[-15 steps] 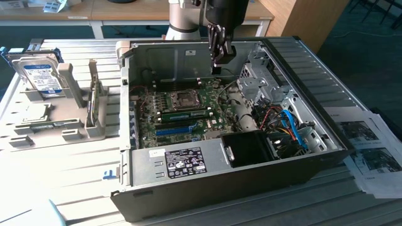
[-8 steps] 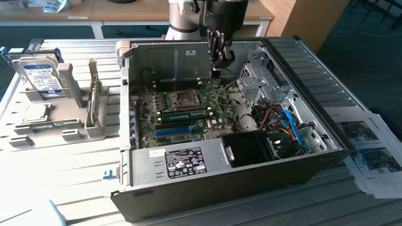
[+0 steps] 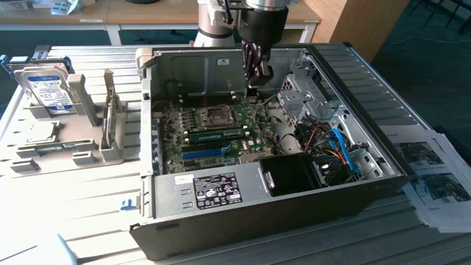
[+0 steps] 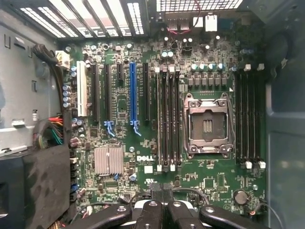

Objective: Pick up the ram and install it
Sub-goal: 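Press down the ram until it locks into place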

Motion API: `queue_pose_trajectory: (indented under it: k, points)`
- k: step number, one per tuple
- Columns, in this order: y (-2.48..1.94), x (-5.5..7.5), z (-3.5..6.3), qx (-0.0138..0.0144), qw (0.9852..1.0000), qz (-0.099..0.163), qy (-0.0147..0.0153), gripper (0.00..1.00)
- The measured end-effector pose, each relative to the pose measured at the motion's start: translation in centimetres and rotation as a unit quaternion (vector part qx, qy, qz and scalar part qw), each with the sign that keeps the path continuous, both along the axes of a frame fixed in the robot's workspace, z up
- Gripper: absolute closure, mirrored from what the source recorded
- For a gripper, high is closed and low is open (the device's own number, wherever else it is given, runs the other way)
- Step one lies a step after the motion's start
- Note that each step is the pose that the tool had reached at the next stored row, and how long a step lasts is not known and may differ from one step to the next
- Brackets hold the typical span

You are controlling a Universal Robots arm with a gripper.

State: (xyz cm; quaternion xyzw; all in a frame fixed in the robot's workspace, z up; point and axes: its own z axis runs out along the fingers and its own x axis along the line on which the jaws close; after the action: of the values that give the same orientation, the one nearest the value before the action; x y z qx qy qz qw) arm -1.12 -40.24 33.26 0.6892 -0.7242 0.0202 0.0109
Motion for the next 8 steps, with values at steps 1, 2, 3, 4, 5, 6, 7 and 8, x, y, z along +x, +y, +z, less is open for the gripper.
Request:
queue_pose_trajectory:
  k: [1, 2, 3, 4, 5, 6, 7, 8]
  points:
    - [0.00, 0.0, -0.18, 0.0000, 1.0000, 0.000, 0.0000, 0.90]
    - [0.00, 0.0, -0.36, 0.0000, 1.0000, 0.000, 0.0000, 0.90]
    - [0.00, 0.0, -0.54, 0.0000, 1.0000, 0.000, 0.0000, 0.90]
    - [0.00, 0.0, -0.72, 0.0001, 1.0000, 0.000, 0.0000, 0.90]
    - [0.00, 0.0, -0.90, 0.0001, 1.0000, 0.000, 0.0000, 0.90]
    - [0.00, 0.0, -1.08, 0.0000, 1.0000, 0.000, 0.0000, 0.90]
    - [0.00, 0.0, -1.27, 0.0000, 1.0000, 0.000, 0.0000, 0.90]
    - [0.00, 0.0, -1.44, 0.0000, 1.0000, 0.000, 0.0000, 0.90]
